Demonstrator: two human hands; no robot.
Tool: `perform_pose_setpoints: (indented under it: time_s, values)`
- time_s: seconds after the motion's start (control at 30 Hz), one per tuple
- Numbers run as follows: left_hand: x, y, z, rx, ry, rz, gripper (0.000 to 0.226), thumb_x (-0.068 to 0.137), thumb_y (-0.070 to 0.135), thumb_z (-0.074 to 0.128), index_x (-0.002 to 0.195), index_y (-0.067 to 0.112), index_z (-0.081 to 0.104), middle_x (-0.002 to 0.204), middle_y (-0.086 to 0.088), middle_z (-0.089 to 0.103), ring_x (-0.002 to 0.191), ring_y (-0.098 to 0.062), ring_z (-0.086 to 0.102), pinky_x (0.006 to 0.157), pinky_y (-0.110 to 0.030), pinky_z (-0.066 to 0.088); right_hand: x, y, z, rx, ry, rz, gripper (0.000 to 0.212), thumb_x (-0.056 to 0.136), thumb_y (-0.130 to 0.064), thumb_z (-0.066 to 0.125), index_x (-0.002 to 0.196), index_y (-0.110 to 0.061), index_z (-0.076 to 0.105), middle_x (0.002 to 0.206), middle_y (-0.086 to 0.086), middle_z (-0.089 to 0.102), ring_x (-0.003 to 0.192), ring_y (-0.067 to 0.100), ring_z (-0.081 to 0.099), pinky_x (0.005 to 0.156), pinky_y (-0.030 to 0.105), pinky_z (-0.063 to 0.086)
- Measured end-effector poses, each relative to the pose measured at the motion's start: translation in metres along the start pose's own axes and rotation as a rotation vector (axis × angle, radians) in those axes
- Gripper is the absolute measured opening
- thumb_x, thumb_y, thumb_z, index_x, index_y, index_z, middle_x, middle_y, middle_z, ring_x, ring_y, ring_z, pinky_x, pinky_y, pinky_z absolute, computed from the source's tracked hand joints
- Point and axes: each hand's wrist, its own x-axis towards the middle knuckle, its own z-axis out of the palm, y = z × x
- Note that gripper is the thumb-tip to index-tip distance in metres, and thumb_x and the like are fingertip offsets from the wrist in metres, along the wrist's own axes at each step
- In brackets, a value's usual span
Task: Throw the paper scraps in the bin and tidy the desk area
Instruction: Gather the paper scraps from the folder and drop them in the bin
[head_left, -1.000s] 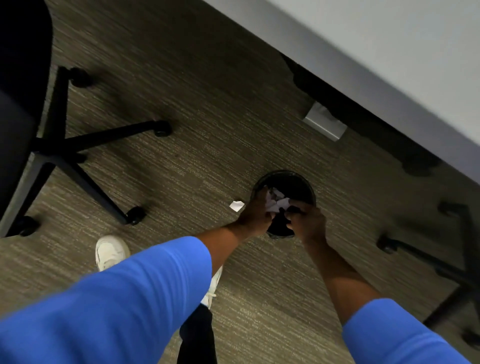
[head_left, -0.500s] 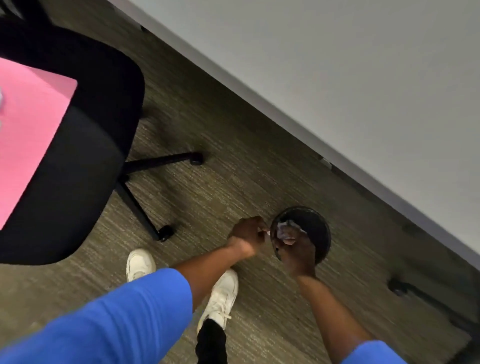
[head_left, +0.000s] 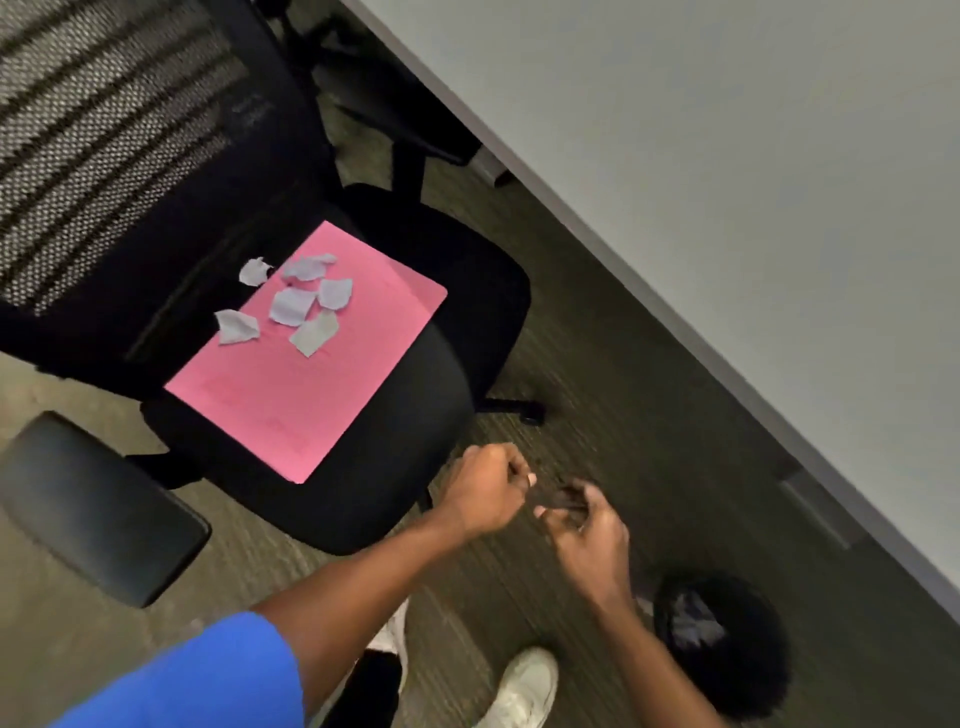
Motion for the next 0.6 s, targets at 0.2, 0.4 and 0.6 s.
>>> perform_pose_setpoints:
  time_s: [0.2,0.4,0.6]
  values:
    - [0.004,-0.039,-0.112,-0.084,0.248,-0.131,0.013,0.096,0.035,0.070,0.086,0.027,0.073,0.087,0.007,0.076,0.082,-0.015,0.070,0.075,-0.033,0.057,0.033,-0.088,0.057,-0.062,-0.111,-0.292,0.065,0.078,-0.025,0.087,0.135,-0.032,0.056,0.121,-0.008,0.061,0.105,0.001,0.065,0.091,0.025,0.056]
    - [0.022,-0.077,-0.201,0.009,0.433,-0.232,0.019,0.100,0.035,0.069,0.105,0.017,0.073,0.106,0.001,0.074,0.100,-0.020,0.070,0.082,-0.037,0.057,0.066,-0.175,0.101,-0.202,-0.190,-0.378,0.085,0.078,-0.049,0.082,0.150,-0.038,0.038,0.142,-0.007,0.047,0.125,0.011,0.056,0.098,0.042,0.056]
    - [0.060,-0.133,-0.273,0.345,0.431,-0.284,0.063,0.087,0.033,0.082,0.135,0.007,0.052,0.139,-0.014,0.051,0.134,-0.033,0.046,0.093,-0.045,0.053,0.094,-0.248,0.149,-0.481,-0.259,-0.412,0.108,0.073,-0.066,0.079,0.156,-0.050,0.013,0.169,0.001,0.009,0.150,0.030,0.031,0.104,0.065,0.048]
